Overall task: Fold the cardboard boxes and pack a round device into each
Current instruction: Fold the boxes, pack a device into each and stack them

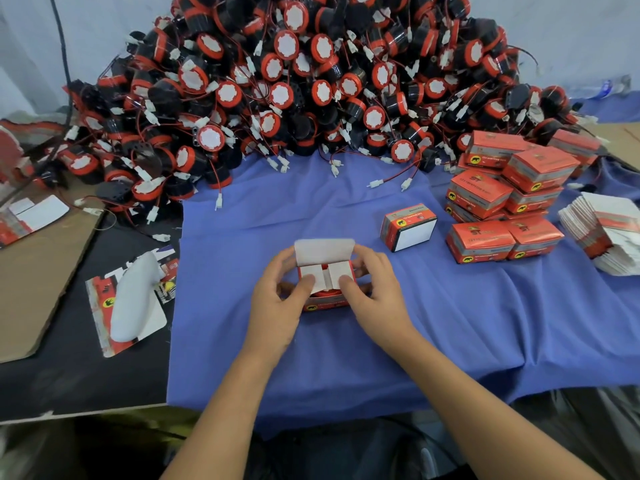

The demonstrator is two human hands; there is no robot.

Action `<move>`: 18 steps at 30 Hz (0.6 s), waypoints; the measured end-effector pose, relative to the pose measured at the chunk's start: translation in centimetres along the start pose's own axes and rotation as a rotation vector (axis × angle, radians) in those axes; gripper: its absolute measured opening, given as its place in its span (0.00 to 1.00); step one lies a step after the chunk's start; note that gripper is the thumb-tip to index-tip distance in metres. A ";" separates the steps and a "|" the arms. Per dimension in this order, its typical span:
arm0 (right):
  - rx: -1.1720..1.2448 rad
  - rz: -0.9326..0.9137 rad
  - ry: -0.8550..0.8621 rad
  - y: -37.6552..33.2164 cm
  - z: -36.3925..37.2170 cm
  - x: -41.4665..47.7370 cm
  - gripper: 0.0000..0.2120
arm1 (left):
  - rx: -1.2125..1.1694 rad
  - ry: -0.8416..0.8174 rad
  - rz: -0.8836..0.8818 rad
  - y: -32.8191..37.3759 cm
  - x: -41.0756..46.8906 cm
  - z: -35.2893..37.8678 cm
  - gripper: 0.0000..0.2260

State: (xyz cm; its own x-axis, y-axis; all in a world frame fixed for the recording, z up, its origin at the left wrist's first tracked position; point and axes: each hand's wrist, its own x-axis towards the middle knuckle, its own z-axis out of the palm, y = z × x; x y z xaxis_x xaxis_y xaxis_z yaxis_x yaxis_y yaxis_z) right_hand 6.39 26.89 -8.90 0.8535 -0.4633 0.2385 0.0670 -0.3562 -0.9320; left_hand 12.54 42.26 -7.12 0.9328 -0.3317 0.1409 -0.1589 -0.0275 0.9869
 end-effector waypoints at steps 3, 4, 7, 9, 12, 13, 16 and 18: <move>-0.014 -0.076 -0.003 -0.5 -0.2 -0.2 0.14 | -0.032 -0.009 -0.036 -0.2 -0.3 -0.1 0.14; -0.007 -0.080 -0.017 -0.7 -0.2 -0.3 0.14 | -0.037 -0.012 -0.037 -0.4 -0.3 -0.2 0.14; 0.017 -0.062 -0.102 -1.2 -0.4 -0.7 0.16 | -0.029 -0.022 -0.023 -0.5 -0.5 -0.5 0.08; 0.006 -0.070 -0.152 -1.2 -0.5 -0.8 0.18 | -0.045 -0.070 -0.017 -0.4 -0.7 -0.7 0.10; 0.003 -0.031 -0.172 -1.2 -0.5 -0.8 0.18 | -0.037 -0.145 -0.011 -0.6 -1.0 -1.2 0.14; 0.020 -0.006 -0.172 -1.2 -0.6 -0.7 0.18 | -0.027 -0.156 -0.010 -0.7 -1.1 -1.3 0.14; 0.056 0.028 -0.163 -0.9 -0.8 -0.7 0.19 | -0.003 -0.142 -0.006 -1.0 -1.1 -1.3 0.15; 0.048 0.026 -0.157 -0.7 -0.8 -0.6 0.19 | 0.095 -0.123 0.046 -1.3 -1.1 -1.3 0.16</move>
State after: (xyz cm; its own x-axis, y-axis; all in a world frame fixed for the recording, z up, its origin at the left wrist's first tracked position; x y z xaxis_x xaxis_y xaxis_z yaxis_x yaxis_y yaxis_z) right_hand 5.40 26.80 -8.14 0.9251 -0.3384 0.1722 0.0651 -0.3053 -0.9500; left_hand 12.12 43.84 -8.42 0.8780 -0.4475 0.1697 -0.2361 -0.0965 0.9669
